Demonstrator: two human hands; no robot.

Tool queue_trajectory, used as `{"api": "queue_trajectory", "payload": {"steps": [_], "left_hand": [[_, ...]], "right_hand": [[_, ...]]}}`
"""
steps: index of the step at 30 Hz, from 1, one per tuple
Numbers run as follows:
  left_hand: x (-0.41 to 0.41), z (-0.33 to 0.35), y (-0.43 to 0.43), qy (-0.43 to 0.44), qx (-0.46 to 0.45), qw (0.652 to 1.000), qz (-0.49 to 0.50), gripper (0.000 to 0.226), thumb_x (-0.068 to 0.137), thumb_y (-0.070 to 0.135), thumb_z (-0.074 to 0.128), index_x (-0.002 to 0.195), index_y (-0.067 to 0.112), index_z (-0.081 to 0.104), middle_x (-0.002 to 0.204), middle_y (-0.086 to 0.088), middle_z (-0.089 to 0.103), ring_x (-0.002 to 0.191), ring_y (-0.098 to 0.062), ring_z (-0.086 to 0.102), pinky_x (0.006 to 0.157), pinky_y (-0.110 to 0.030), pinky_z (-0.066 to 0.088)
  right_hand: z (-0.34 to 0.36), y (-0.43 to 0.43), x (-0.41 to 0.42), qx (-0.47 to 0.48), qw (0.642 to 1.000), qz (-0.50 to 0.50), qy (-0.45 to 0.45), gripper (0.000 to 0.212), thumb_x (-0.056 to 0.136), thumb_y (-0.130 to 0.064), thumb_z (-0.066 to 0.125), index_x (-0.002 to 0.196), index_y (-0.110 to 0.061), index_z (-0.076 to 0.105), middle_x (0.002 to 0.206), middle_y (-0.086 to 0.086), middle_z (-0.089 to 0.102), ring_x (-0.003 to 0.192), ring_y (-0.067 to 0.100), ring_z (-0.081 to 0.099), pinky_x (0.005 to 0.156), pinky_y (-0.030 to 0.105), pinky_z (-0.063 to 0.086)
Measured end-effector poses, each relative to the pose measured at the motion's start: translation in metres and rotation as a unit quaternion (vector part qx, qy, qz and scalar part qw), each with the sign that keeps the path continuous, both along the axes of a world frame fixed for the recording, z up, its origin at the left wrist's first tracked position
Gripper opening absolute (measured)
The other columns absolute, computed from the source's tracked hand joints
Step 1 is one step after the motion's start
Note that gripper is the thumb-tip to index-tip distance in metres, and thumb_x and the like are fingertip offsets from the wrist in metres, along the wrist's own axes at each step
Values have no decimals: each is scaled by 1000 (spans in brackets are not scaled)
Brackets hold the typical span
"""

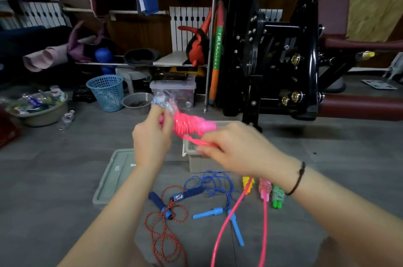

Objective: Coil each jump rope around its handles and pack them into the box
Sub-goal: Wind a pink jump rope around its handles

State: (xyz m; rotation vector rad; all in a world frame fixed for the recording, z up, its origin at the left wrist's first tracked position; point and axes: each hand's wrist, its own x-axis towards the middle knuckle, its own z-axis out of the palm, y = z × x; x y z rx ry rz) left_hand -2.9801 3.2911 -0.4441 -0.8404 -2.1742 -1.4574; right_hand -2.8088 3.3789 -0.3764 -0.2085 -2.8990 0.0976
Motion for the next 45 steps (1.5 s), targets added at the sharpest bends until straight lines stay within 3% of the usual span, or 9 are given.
{"api": "queue_trajectory", "payload": {"steps": [4,9,12,14,20,25,31,38,45], "left_hand": [[2,-1,-9,61,-67,990,-110,38,85,44,39,75,10,54,49,0,52,51,-19,45,53,-26,34],[18,17,-24,-253,75,890,-372,28,94,26,49,71,12,54,50,6,46,43,-7,34,42,-18,28],[25,18,-21,-368,135,836,-384,40,97,22,42,58,20,50,48,3,40,40,-8,32,41,-16,27],[26,16,-11,-427,196,815,-338,41,98,16,38,58,22,40,47,5,33,36,-5,24,37,-13,20],[9,-9,8,-453,308,829,-111,33,100,19,38,66,20,38,40,12,37,37,-6,28,35,-14,20],[0,-24,13,-183,54,981,46,27,97,28,45,82,10,58,69,-4,58,68,-28,47,62,-33,28],[7,-23,16,15,-153,984,-90,22,97,30,49,84,12,54,57,-6,56,64,-37,54,57,-34,31],[38,4,15,-210,0,902,-377,29,100,16,42,73,9,47,52,10,47,44,-3,37,43,-20,32],[31,10,21,-415,243,837,-260,33,99,14,37,66,19,40,46,7,34,38,-6,23,37,-15,18]], "right_hand": [[48,40,4,100,994,-37,3,38,86,-64,42,93,-36,67,81,-10,66,87,18,64,68,30,48],[49,76,-7,-158,987,-20,-2,29,80,-53,61,74,-28,74,61,-3,64,52,5,46,56,26,41],[10,64,-23,-328,945,-11,-8,26,88,-39,60,73,-20,71,71,25,57,59,19,40,56,30,34],[-17,54,-33,-426,902,-67,11,28,94,-24,53,70,-16,64,59,16,49,52,16,36,49,28,30],[-99,12,-30,-412,904,-111,-5,35,101,-31,38,69,-21,50,56,-8,45,43,-2,41,50,14,31],[-101,-10,-12,-309,947,-70,-49,28,100,-31,40,93,-13,60,61,-14,47,65,14,52,61,25,30],[-18,44,8,-51,993,-111,-7,46,86,-63,41,77,-28,69,53,-6,56,54,7,54,59,29,48],[24,93,-7,-177,981,-70,29,29,76,-52,67,64,-26,71,49,-15,57,48,2,50,53,18,41],[-60,70,-14,-438,888,-100,99,27,97,-29,48,78,-22,66,51,-9,44,47,8,38,45,22,32]]}}
